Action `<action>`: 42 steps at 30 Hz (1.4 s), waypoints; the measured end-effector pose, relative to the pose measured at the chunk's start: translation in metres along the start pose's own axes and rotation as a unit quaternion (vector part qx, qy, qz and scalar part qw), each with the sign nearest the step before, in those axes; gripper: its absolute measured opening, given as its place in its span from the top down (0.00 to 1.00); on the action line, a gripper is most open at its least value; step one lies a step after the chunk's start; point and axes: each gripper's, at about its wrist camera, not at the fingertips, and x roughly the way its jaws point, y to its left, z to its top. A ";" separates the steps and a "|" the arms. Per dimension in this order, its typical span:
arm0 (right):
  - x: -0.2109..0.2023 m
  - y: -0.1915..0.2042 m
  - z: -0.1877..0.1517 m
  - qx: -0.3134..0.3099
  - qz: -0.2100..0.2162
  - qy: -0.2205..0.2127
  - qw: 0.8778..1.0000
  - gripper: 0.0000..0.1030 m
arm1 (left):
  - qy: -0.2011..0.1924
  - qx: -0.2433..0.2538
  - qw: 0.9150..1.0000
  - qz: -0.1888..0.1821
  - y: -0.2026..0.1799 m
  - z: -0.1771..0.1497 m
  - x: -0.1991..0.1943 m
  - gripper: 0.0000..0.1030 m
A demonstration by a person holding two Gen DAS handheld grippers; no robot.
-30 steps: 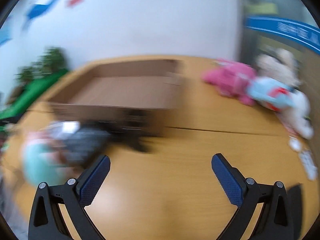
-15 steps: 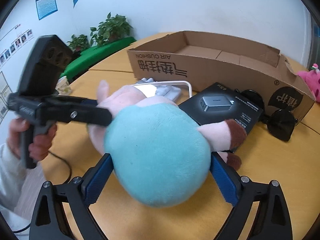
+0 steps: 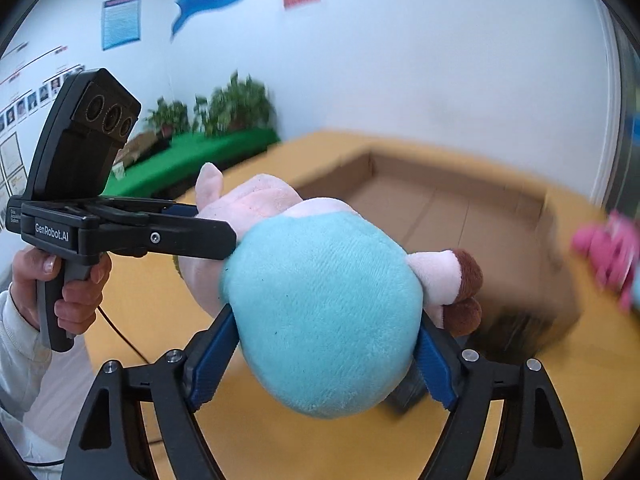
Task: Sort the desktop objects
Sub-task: 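Carry the plush pig over the cardboard box and open both grippers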
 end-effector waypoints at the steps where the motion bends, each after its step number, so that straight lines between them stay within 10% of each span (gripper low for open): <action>1: -0.004 -0.003 0.014 -0.007 -0.003 -0.011 1.000 0.22 | -0.012 0.010 1.000 0.003 -0.003 0.015 -0.003 0.30; 11: -0.016 -0.047 0.200 -0.082 -0.029 -0.113 0.990 0.22 | -0.124 0.077 0.989 0.039 -0.009 0.181 -0.029 0.30; 20: 0.085 -0.113 0.276 -0.071 0.002 -0.080 0.994 0.21 | -0.083 0.048 0.993 0.066 0.056 0.248 0.043 0.30; 29: 0.250 -0.183 0.237 -0.014 0.042 0.023 0.999 0.22 | 0.027 -0.044 0.995 0.084 0.168 0.220 0.175 0.30; 42: 0.373 -0.199 0.142 0.058 0.077 0.143 0.985 0.22 | 0.188 -0.154 0.959 0.144 0.242 0.161 0.279 0.27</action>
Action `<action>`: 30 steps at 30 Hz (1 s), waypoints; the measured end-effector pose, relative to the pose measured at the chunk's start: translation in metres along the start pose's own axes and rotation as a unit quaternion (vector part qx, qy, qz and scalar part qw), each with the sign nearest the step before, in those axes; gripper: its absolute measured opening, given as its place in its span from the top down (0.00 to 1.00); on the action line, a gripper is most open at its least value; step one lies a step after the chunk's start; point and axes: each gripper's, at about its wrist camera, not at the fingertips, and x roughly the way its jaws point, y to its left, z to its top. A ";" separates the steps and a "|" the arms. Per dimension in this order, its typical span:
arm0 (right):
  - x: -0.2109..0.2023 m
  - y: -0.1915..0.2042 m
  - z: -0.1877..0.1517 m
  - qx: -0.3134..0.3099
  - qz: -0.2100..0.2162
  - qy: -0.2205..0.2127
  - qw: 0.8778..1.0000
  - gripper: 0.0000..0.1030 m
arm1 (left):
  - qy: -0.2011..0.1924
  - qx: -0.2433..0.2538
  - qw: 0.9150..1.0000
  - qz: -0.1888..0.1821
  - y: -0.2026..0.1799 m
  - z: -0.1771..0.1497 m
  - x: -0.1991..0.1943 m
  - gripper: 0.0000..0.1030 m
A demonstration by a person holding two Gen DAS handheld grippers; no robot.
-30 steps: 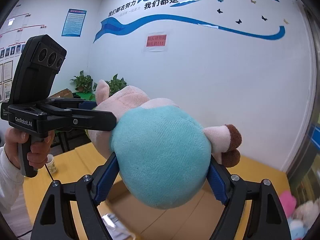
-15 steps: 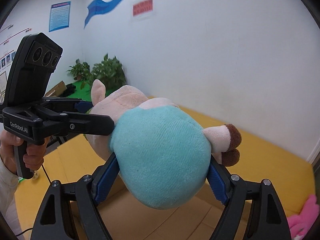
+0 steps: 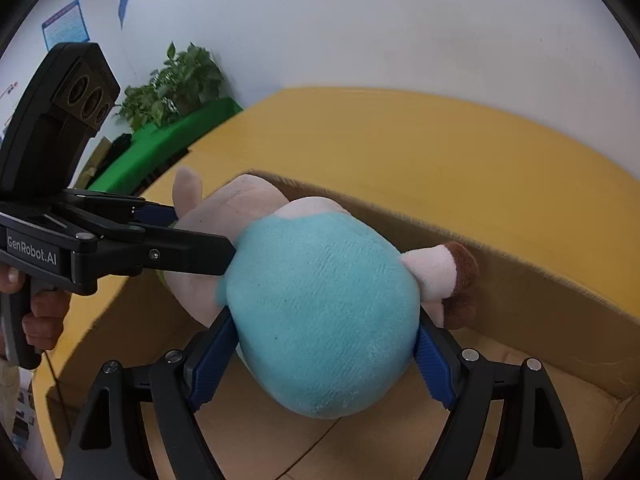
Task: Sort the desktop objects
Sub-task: 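Carry the plush pig over the cardboard box and open both grippers, then close both grippers on the black charger box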
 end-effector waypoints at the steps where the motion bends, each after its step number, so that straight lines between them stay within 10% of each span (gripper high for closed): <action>1: 0.003 0.002 0.001 0.001 -0.004 0.003 1.000 0.21 | -0.001 -0.008 1.000 0.001 0.002 0.004 0.005 0.26; 17: -0.096 0.012 -0.012 0.063 -0.057 -0.072 0.994 0.11 | -0.188 0.081 0.978 0.023 -0.026 -0.064 -0.180 0.27; 27: -0.258 0.076 -0.105 0.052 -0.114 -0.142 0.982 0.00 | -0.285 0.128 0.949 0.039 -0.066 -0.170 -0.248 0.24; 30: -0.276 0.095 -0.145 0.061 -0.120 -0.146 0.980 0.00 | -0.274 0.121 0.954 0.033 -0.069 -0.202 -0.244 0.24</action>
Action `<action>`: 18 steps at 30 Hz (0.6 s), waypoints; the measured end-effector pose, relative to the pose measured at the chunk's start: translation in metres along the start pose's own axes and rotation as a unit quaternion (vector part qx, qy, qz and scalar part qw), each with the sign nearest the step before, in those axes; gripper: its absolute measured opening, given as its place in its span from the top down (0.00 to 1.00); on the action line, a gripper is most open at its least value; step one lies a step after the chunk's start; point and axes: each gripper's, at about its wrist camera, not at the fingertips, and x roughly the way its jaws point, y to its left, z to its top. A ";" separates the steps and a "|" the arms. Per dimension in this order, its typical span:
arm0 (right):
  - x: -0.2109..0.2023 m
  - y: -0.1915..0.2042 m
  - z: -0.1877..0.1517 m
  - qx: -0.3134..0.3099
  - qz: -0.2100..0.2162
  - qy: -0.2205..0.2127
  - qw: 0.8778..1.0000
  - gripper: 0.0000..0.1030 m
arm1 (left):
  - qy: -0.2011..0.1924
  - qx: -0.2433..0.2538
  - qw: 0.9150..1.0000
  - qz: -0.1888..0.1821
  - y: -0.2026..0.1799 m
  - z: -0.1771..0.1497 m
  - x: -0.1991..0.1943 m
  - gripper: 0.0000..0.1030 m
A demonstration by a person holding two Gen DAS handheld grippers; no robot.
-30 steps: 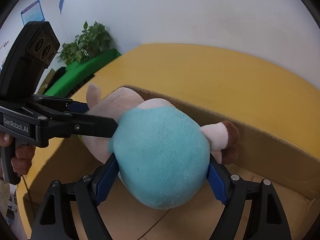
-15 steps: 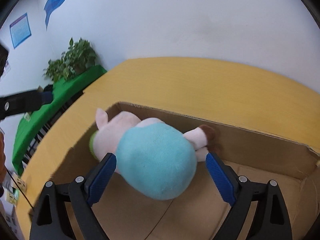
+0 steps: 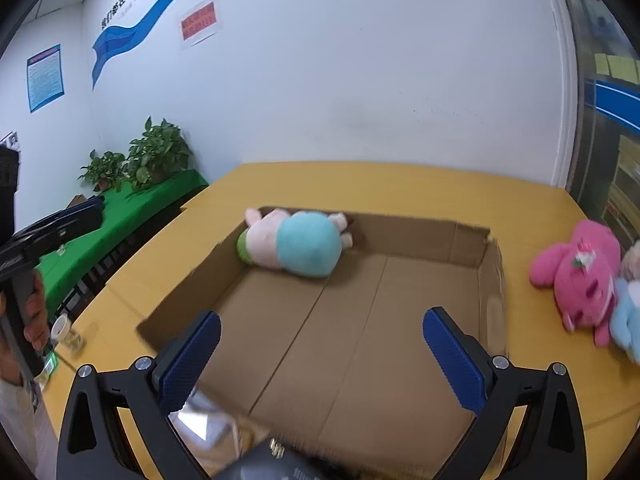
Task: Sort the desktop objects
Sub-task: 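Close both grippers on the black charger box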
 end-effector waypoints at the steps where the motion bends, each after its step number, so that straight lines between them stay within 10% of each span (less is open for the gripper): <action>1: -0.010 0.001 -0.014 -0.006 0.000 -0.001 1.000 0.00 | 0.008 -0.003 1.000 -0.007 -0.013 -0.003 0.013 0.24; 6: -0.031 0.024 -0.084 -0.051 -0.001 0.024 0.998 0.00 | 0.024 -0.028 0.999 -0.036 -0.025 -0.048 0.007 0.23; 18: 0.008 0.029 -0.174 -0.070 0.021 0.126 0.989 0.00 | 0.207 0.008 0.967 -0.150 -0.078 -0.122 0.104 0.23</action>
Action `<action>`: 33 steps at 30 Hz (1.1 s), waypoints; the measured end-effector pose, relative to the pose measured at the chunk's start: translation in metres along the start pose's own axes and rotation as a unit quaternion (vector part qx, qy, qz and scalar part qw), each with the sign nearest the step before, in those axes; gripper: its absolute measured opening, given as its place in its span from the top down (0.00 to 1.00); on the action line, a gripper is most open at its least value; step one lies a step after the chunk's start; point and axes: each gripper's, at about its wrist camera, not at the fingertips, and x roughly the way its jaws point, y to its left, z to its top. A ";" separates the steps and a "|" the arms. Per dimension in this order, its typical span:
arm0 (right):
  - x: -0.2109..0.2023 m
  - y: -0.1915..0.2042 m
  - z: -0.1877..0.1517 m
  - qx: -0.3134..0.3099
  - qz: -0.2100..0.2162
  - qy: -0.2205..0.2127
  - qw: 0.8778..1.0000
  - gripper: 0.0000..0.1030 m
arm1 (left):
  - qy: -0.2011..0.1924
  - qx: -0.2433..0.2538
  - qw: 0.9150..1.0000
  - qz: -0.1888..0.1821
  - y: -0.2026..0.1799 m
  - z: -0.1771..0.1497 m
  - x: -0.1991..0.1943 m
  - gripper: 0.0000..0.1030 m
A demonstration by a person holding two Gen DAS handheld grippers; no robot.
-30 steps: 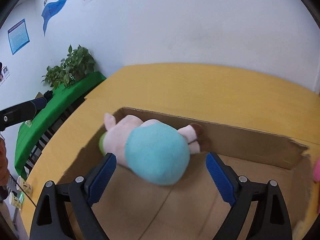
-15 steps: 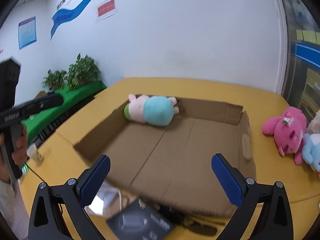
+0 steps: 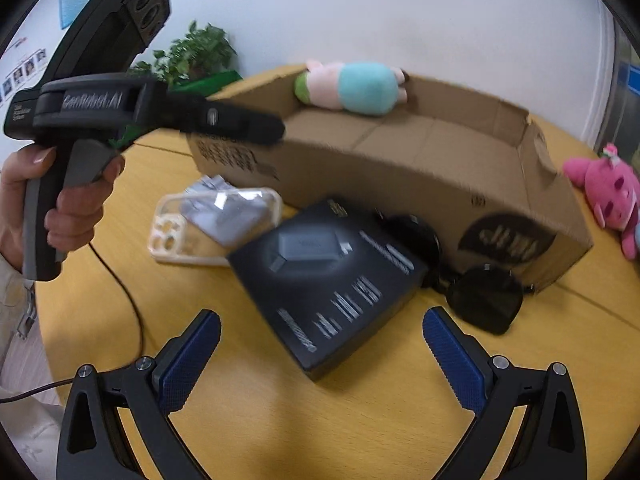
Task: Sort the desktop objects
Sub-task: 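Close both grippers on the black charger box, then lift the charger box into the cardboard box and open both grippers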
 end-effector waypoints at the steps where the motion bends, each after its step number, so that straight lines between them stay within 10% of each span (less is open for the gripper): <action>1: 0.004 -0.004 -0.003 0.004 -0.001 0.005 1.000 0.00 | 0.019 0.002 1.000 -0.001 -0.001 -0.002 0.013 0.23; 15: 0.009 -0.022 -0.033 0.013 0.089 0.020 0.996 0.01 | 0.112 0.025 0.988 -0.105 -0.042 -0.035 0.045 0.25; 33: 0.009 -0.008 -0.045 -0.028 0.013 0.014 0.999 0.18 | 0.077 -0.033 0.993 -0.087 -0.043 -0.055 0.023 0.32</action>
